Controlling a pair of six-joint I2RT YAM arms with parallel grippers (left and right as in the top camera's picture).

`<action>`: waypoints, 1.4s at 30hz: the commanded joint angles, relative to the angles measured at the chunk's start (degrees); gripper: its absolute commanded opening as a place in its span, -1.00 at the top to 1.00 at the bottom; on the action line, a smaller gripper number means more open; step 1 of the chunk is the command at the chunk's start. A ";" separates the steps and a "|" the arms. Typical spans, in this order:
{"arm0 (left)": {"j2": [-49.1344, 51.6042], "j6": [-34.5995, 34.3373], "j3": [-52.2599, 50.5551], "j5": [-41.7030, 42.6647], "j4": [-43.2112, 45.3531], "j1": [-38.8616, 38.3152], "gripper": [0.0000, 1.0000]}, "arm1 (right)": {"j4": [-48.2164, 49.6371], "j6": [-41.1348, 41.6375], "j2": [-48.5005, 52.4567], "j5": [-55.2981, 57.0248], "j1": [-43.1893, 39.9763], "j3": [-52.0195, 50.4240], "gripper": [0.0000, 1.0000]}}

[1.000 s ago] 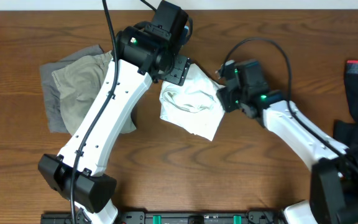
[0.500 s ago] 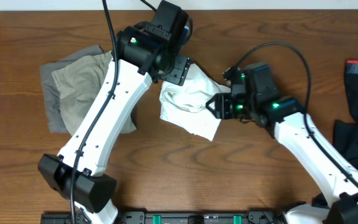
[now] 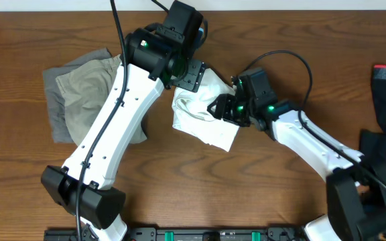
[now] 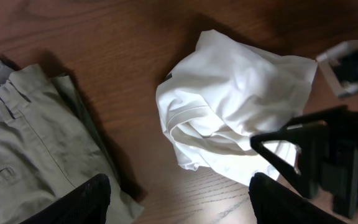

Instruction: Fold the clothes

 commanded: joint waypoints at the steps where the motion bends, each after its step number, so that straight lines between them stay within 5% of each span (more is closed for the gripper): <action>1: 0.15 -0.33 0.24 -0.42 -0.20 0.20 -0.46 | 3.85 2.40 1.20 1.07 0.37 0.55 0.46; 3: 0.15 -0.33 0.24 -0.42 -0.17 0.20 -0.46 | 7.19 0.39 0.92 1.33 -0.11 0.55 0.82; 7: 0.15 -0.31 0.24 -0.44 -0.28 0.20 -0.46 | 8.20 -0.81 -1.75 0.96 -2.71 0.55 0.98; 17: 0.15 -0.31 0.24 -0.44 -0.35 0.20 -0.46 | 4.00 -10.05 -5.16 2.84 -13.66 0.55 0.95; 26: 0.15 -0.33 0.24 -0.44 -0.37 0.20 -0.46 | 3.87 -14.29 -4.76 15.45 -15.08 0.52 0.85; 29: 0.15 -0.33 0.26 -0.42 -0.37 0.20 -0.46 | 3.93 -14.47 -4.39 21.62 -15.19 0.52 0.81; 32: 0.15 -0.33 0.26 -0.42 -0.37 0.17 -0.46 | 3.96 -15.45 -4.24 25.62 -15.28 0.52 0.40; 35: 0.15 -0.33 0.24 -0.42 -0.39 0.20 -0.46 | 4.07 -20.68 -4.94 15.58 -15.50 0.55 0.10; 40: 0.15 -0.33 0.24 -0.42 -0.39 0.20 -0.46 | 1.07 -20.46 -5.64 -6.03 -15.69 0.55 -0.01; 42: 0.15 -0.33 0.24 -0.42 -0.37 0.20 -0.46 | -3.28 -16.02 -5.55 -6.51 -15.34 0.52 -0.04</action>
